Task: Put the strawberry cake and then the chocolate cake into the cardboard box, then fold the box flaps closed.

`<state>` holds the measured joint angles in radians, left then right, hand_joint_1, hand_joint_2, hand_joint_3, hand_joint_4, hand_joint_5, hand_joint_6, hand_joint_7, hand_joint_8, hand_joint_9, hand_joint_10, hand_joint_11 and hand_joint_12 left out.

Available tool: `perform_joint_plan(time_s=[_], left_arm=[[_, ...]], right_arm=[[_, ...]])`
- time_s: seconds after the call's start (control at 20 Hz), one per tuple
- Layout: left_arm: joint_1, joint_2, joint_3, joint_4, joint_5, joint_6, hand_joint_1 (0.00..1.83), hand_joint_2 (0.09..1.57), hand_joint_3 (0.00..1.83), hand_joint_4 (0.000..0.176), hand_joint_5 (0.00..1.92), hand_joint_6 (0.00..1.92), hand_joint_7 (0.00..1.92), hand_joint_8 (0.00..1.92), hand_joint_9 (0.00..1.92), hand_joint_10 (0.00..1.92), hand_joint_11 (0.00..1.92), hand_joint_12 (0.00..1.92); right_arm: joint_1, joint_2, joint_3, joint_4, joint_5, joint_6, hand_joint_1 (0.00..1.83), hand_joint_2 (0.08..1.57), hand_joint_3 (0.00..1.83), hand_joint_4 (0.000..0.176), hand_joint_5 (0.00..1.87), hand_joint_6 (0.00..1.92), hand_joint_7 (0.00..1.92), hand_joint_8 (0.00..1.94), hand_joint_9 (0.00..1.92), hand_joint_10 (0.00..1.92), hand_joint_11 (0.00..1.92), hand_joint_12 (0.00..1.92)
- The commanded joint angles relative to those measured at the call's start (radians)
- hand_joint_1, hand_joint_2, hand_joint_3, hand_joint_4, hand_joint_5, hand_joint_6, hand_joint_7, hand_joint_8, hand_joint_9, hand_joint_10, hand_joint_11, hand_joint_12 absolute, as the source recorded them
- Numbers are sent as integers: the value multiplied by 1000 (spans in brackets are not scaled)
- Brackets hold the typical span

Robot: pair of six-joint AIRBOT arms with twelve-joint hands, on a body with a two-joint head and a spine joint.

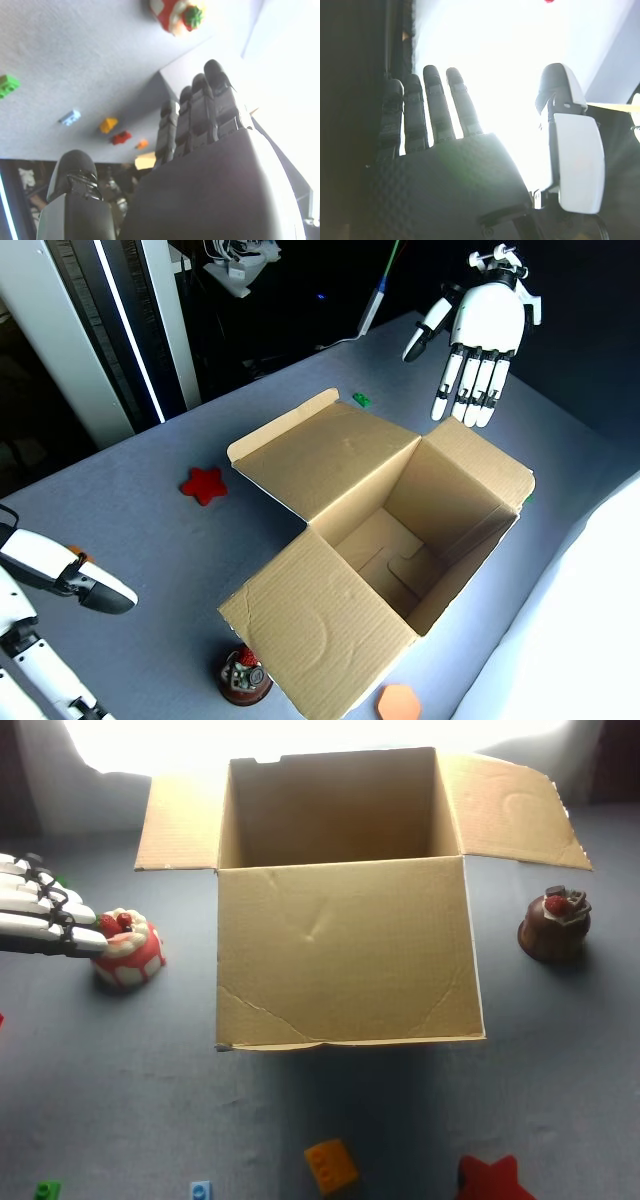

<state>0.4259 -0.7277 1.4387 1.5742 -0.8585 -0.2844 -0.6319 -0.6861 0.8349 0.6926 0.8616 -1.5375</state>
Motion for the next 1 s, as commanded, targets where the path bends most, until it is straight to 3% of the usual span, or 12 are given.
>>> perform_joint_plan(time_s=[0.0,0.1,0.2,0.3,0.35,0.45,0.65,0.7,0.75,0.8,0.95], left_arm=[[-23,2,11,-39,-10,-8,583,1028,0,55,54,2,72,5,89,8,0,511],[-44,-4,12,-14,-8,-9,783,1033,0,67,36,2,66,1,99,6,0,546],[-67,-12,12,-3,1,-13,1033,1053,5,73,54,5,54,0,81,0,0,476],[-85,-24,13,3,22,-34,1090,1060,8,77,52,3,45,0,75,0,0,471],[-86,-29,9,2,32,-38,1126,1062,7,71,44,1,47,1,84,3,0,508],[-85,-38,3,3,40,-53,1142,1052,2,66,28,0,38,1,70,1,0,513],[-66,-62,-7,3,56,-58,1135,1059,3,72,31,1,55,2,81,2,0,471],[-65,-71,-6,3,56,-58,1134,1072,8,72,9,0,42,1,61,1,0,422],[-65,-84,-1,3,58,-58,1115,1058,1,72,8,1,40,1,62,2,0,449],[-64,-94,4,3,59,-57,1126,1046,0,72,10,1,37,0,69,3,0,478],[-56,-124,25,3,63,-55,1142,1027,0,73,18,5,25,2,48,2,0,457]], right_arm=[[8,12,19,-59,104,90,88,1112,0,0,128,0,143,2,94,0,0,235],[-8,12,45,-145,105,283,128,1108,0,3,99,0,126,0,85,0,0,179],[-10,13,59,-186,118,371,214,1100,0,4,75,0,103,0,71,0,0,119],[-21,12,66,-185,154,456,256,1102,0,4,64,0,100,0,65,0,0,76],[-20,12,71,-187,153,497,449,1123,4,2,66,1,98,1,69,1,0,109],[-20,4,93,-216,150,587,467,1122,2,5,62,0,101,0,75,1,0,168],[-6,-15,102,-256,135,595,526,1112,0,10,50,1,94,0,51,0,0,128],[3,-19,103,-274,101,583,659,1104,0,8,56,3,87,1,45,1,0,103],[17,-26,106,-278,64,555,926,1067,0,21,33,3,50,3,19,2,0,20],[22,-31,106,-278,59,537,1039,1050,0,27,33,5,29,2,4,0,0,3],[35,-29,105,-278,97,536,1086,1050,0,27,15,0,14,1,0,0,0,0]])
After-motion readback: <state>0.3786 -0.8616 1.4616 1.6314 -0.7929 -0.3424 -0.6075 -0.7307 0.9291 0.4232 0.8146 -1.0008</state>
